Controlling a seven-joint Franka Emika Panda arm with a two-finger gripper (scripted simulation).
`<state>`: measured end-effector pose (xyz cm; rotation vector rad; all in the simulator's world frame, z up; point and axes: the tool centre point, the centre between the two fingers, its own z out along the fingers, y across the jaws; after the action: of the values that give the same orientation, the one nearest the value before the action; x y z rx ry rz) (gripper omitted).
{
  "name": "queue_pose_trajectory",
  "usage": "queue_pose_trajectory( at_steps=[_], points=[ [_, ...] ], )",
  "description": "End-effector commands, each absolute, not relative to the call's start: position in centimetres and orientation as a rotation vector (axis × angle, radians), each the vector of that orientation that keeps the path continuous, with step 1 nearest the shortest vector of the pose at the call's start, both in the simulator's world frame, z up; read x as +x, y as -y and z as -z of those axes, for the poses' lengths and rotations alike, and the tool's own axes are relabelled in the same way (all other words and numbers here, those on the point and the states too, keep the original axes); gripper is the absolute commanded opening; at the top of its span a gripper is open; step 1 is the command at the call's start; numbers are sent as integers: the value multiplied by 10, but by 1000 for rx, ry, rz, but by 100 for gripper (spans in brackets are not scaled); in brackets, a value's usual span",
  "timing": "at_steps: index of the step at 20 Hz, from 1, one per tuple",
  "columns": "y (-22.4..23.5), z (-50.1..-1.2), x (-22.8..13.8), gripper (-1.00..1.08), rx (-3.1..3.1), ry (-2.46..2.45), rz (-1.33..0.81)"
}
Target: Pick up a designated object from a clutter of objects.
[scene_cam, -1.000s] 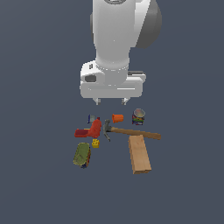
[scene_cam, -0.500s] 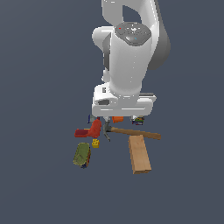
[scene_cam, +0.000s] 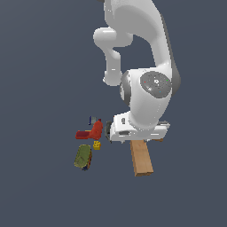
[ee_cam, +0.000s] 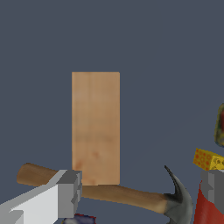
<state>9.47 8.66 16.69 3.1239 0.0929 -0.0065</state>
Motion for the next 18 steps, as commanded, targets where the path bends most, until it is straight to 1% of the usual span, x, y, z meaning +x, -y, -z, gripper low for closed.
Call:
queue_pose_trajectory(
  at_steps=[1, 9, 18],
  points=[
    [-99, -148, 102, 100, 3128, -93, 3],
    [-124, -109, 113, 100, 3138, -93, 0],
    [-129, -99, 114, 100, 3140, -94, 2]
  ],
)
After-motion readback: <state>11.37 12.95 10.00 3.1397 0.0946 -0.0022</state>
